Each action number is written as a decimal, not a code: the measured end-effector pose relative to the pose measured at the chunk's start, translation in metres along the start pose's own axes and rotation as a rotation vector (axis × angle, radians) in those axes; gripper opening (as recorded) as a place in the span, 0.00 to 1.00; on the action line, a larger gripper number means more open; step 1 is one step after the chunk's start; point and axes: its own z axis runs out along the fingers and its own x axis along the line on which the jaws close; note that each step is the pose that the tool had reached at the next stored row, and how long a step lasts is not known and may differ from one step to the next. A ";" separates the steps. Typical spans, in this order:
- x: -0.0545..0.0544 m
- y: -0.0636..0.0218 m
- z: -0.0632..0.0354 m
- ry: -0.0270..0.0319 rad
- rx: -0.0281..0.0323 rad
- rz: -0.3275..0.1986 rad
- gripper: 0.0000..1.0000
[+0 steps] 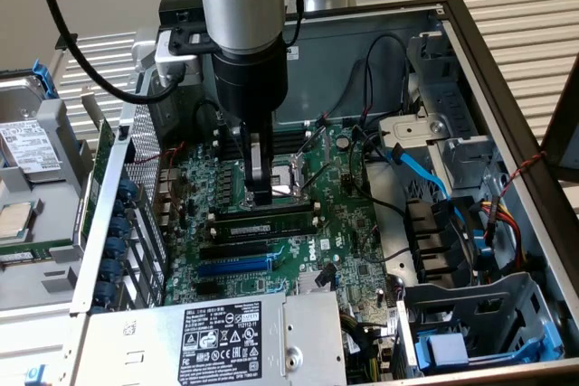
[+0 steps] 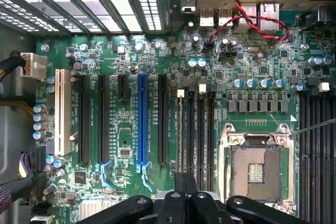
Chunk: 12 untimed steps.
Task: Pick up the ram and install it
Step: 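Press down the ram until it locks into place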
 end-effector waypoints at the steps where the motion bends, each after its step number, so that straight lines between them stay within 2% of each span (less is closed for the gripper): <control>1: 0.000 0.0000 0.0000 0.0002 0.0001 0.000 0.11; 8: 0.000 0.0000 0.0000 0.0013 0.0000 0.001 0.11; 12: 0.000 0.0000 0.0003 -0.0009 -0.0021 0.029 0.11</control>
